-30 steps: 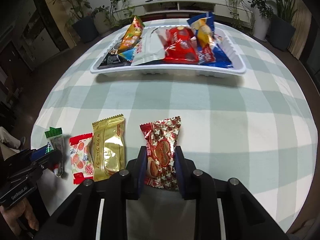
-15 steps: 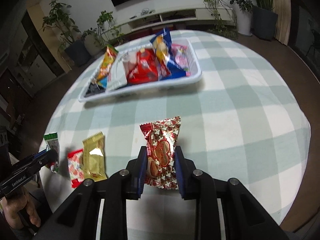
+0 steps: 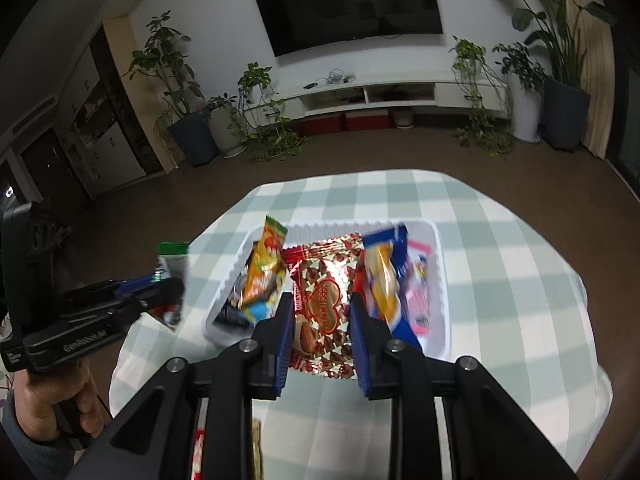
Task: Organize snacks
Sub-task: 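Carry green packet into the white tray with left tool while right tool carries wafer packet there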
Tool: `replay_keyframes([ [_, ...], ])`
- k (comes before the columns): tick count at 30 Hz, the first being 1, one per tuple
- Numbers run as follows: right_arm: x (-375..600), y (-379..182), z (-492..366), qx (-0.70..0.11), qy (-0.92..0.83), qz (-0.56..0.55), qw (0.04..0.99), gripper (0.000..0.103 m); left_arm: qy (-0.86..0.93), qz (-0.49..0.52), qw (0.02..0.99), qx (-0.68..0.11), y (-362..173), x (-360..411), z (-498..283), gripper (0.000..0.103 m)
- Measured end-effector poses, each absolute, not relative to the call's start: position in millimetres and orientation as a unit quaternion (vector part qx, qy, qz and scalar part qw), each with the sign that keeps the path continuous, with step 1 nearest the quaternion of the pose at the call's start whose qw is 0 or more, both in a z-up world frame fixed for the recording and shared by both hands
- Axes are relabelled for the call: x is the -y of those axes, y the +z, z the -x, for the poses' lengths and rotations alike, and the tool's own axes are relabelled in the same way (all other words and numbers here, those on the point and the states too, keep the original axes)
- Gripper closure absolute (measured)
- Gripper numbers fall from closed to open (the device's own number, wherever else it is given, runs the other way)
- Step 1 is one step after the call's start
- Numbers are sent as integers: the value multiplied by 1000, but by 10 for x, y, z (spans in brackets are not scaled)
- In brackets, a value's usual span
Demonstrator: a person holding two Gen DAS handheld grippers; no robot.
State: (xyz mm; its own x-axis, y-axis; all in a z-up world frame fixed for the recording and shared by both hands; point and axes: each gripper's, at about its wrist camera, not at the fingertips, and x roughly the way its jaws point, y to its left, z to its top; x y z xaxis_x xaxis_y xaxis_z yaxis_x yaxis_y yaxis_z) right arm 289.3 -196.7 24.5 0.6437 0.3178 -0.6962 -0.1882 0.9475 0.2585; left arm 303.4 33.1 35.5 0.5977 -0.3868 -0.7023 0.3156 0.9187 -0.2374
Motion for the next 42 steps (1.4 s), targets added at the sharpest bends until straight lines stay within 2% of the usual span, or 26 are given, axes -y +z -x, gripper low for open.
replay_keyframes([
  [10,1630,-184,-3648,-435,141,-27,889,75,-205,7,878,-433,-105,72,-3723,78],
  [24,1590,-644,-3926,-453,129,6,882,73,-205,-9,865,-457,-602,278,-4031,77],
  [29,1601,-709,-3942,-450,133,0,883,72,-204,-4,867,-456,-652,266,-4067,77],
  [32,1619,-703,-3955,-455,132,-1,880,67,-204,-2,867,-455,-643,254,-4071,77],
  [42,1650,-639,-3910,-448,129,-8,884,63,-200,-7,871,-448,-575,244,-3945,73],
])
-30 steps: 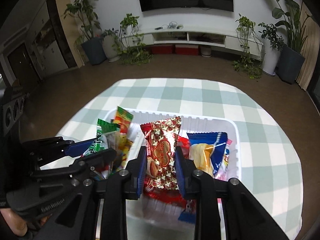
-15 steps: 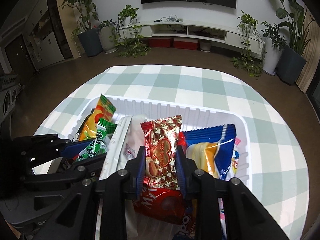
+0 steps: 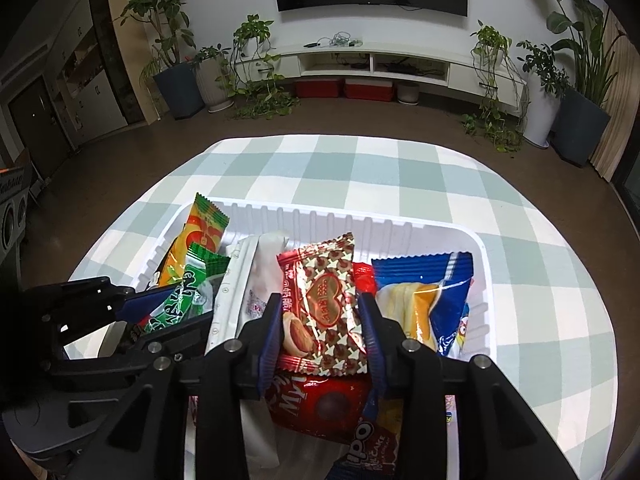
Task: Organize snacks
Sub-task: 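Carry green packet into the white tray with left tool while right tool carries wafer packet there, then open both tools to release the packets and lift away from the tray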
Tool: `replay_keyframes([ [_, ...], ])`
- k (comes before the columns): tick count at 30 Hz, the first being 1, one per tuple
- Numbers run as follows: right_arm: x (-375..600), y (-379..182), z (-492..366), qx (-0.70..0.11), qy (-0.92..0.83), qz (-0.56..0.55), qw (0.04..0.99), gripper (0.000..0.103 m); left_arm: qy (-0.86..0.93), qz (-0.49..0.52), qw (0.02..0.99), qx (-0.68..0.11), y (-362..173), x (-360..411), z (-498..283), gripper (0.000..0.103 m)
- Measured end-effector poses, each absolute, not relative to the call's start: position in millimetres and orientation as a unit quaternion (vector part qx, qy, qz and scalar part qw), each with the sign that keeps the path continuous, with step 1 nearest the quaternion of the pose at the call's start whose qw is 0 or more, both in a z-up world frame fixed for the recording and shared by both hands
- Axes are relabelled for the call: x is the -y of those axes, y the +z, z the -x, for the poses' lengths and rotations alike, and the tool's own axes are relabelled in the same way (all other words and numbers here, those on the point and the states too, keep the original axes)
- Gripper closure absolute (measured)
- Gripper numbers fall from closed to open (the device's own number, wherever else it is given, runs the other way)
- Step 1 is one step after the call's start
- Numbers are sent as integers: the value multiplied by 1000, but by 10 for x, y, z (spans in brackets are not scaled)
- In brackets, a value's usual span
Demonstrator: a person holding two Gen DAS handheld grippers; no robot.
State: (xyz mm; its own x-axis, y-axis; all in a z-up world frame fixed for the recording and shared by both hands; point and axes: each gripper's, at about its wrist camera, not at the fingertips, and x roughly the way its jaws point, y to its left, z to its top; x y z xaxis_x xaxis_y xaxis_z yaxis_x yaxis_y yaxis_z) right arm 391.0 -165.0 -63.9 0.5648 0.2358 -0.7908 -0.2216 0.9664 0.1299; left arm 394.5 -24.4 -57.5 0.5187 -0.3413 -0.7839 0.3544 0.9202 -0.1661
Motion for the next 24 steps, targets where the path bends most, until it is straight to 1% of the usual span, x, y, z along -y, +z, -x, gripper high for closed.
replay_keyframes([
  [4,1686,-603,-3886,-446,127,-15,886,62,-199,-3,873,-446,-540,235,-3921,67],
  [6,1716,-579,-3863,-442,124,-18,888,58,-197,-4,875,-443,-515,231,-3900,62],
  [10,1761,-539,-3820,-437,121,-22,891,56,-196,-3,877,-439,-476,223,-3850,53],
  [11,1770,-520,-3800,-434,120,-22,892,56,-194,-5,878,-437,-466,223,-3832,49],
  [12,1777,-507,-3786,-433,120,-23,893,54,-192,-8,880,-435,-457,221,-3814,42],
  [14,1791,-467,-3741,-427,122,-27,895,50,-193,-6,881,-433,-441,210,-3779,37],
  [20,1767,-311,-3575,-408,126,-16,904,47,-193,-2,884,-425,-340,155,-3624,37],
  [22,1778,-239,-3495,-399,125,-16,908,43,-192,0,888,-418,-271,112,-3530,32],
  [23,1793,-205,-3449,-395,126,-20,910,38,-191,2,890,-415,-241,94,-3490,29],
  [24,1812,-172,-3395,-391,126,-27,912,35,-191,4,891,-411,-203,70,-3435,28],
])
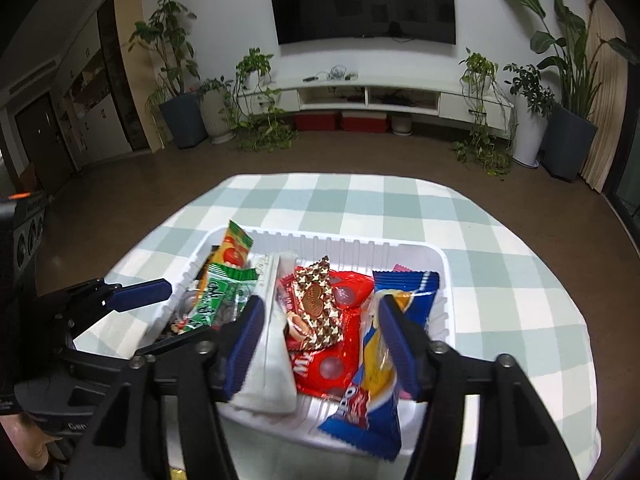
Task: Organize snacks
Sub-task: 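Open both tools to release the packets and lift away from the tray, then grasp the red-white printed packet with left tool while right tool grasps gold packet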
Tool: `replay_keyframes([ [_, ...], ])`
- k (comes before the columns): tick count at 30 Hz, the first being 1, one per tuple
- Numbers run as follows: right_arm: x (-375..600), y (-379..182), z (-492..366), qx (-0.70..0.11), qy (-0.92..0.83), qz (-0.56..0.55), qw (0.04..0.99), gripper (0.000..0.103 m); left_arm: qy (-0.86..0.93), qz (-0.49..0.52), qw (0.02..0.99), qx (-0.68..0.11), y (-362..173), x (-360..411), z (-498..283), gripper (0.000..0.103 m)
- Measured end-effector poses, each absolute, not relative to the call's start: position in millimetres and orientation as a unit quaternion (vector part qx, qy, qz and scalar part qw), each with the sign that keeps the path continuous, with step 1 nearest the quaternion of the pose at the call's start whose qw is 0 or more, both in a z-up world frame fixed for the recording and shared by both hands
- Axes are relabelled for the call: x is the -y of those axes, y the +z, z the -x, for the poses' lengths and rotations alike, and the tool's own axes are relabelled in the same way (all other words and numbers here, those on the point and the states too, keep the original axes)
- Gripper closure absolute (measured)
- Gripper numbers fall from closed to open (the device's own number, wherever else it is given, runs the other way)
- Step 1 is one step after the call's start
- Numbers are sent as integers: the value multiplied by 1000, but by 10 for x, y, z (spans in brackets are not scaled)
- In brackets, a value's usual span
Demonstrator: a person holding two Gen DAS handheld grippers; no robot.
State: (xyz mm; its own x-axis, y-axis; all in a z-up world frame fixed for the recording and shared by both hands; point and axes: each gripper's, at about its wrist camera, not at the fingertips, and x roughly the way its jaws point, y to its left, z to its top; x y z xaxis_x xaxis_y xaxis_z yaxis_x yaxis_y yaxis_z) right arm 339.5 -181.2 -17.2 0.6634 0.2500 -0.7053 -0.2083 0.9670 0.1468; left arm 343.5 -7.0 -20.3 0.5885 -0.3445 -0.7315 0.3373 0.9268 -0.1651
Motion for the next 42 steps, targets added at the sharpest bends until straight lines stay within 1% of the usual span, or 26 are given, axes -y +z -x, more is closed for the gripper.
replay_keyframes([
  [2,1848,-123,-3285,-388,128,-40,912,27,-191,9,894,-405,-132,29,-3327,26],
  [3,1860,-107,-3220,-387,131,-46,911,25,-191,9,896,-401,-93,3,-3256,20],
  [5,1892,-81,-3074,-385,137,-59,911,22,-186,9,899,-395,-43,-45,-3112,14],
  [8,1893,-89,-2833,-384,142,-60,910,21,-178,29,904,-388,8,-173,-2871,4],
  [9,1882,-117,-2725,-389,145,-61,908,21,-175,34,905,-386,21,-221,-2777,3],
  [11,1858,-156,-2580,-397,152,-63,903,21,-167,41,907,-384,24,-302,-2565,1],
  [14,1756,-269,-2325,-416,167,-63,892,20,-151,54,908,-386,-14,-434,-2274,1],
  [19,1390,-512,-2002,-443,188,-18,876,21,-121,104,904,-397,-215,-723,-1703,1],
  [23,1159,-686,-1952,-467,194,6,863,29,-112,124,894,-416,-400,-843,-1307,0],
  [26,1034,-742,-1926,-475,198,17,857,30,-104,130,891,-423,-484,-917,-1087,1],
  [28,946,-828,-1943,-484,186,49,854,30,-101,135,890,-423,-503,-941,-1047,1],
  [31,916,-955,-1961,-501,179,59,845,34,-98,129,889,-428,-485,-936,-1049,1],
  [33,906,-957,-1930,-491,171,76,851,42,-98,127,888,-431,-461,-921,-1065,1],
  [34,916,-960,-1931,-492,169,75,851,44,-98,126,887,-432,-457,-908,-1067,1],
  [36,985,-953,-1933,-495,160,68,852,52,-96,121,884,-440,-455,-867,-1122,1],
  [42,1325,-948,-1837,-499,121,37,857,55,-92,80,875,-469,-522,-600,-1267,1],
])
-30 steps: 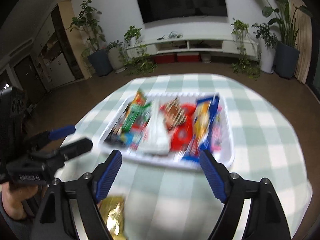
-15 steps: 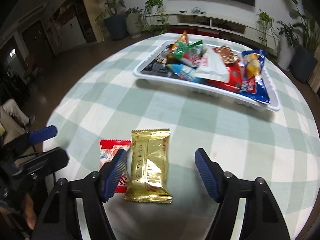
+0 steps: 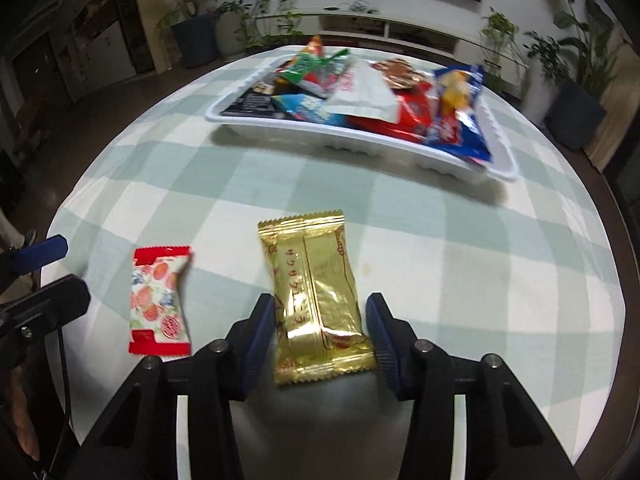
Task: Organize snacks
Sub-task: 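Grasp the red-white printed packet with left tool while right tool grasps gold packet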
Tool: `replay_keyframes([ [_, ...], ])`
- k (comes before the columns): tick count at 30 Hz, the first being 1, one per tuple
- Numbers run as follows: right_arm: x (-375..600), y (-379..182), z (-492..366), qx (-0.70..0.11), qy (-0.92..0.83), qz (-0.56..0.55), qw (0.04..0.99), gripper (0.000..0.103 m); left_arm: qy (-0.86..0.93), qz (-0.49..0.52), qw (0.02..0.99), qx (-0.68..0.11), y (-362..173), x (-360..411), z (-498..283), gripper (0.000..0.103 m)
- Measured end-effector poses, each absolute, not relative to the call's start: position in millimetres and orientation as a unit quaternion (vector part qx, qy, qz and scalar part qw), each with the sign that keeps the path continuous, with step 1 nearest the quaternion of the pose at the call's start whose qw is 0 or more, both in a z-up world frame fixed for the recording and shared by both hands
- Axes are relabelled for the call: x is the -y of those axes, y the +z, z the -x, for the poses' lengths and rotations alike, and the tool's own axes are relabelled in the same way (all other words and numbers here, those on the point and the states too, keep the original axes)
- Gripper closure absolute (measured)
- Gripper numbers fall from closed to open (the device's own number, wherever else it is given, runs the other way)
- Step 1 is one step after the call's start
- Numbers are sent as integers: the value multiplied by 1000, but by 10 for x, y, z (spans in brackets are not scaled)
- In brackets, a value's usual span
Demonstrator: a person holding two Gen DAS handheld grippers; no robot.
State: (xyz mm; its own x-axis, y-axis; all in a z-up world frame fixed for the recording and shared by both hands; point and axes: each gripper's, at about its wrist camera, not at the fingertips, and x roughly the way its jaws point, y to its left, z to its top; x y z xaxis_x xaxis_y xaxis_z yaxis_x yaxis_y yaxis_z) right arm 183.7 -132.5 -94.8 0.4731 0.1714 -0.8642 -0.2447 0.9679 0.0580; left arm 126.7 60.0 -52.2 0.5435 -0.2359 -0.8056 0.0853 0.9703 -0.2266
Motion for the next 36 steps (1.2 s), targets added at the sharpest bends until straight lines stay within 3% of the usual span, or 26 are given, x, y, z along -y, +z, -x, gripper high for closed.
replay_keyframes([
  [8,1585,-943,-1550,-500,95,9,861,55,-64,15,862,-502,-743,-173,-1481,1],
  [15,1577,-947,-1458,-496,104,-2,862,47,-48,-14,862,-505,-886,-32,-1581,3],
  [16,1576,-948,-1443,-495,104,-3,863,47,-49,-16,862,-504,-886,-41,-1585,6],
  [21,1611,-942,-1397,-491,109,-13,864,46,-48,-25,866,-497,-843,-138,-1544,41],
  [29,1647,-936,-1394,-486,113,-26,866,41,-56,-50,866,-495,-841,-112,-1527,45],
  [36,1718,-949,-1449,-487,108,-29,866,40,-92,-65,860,-497,-831,-72,-1494,63],
])
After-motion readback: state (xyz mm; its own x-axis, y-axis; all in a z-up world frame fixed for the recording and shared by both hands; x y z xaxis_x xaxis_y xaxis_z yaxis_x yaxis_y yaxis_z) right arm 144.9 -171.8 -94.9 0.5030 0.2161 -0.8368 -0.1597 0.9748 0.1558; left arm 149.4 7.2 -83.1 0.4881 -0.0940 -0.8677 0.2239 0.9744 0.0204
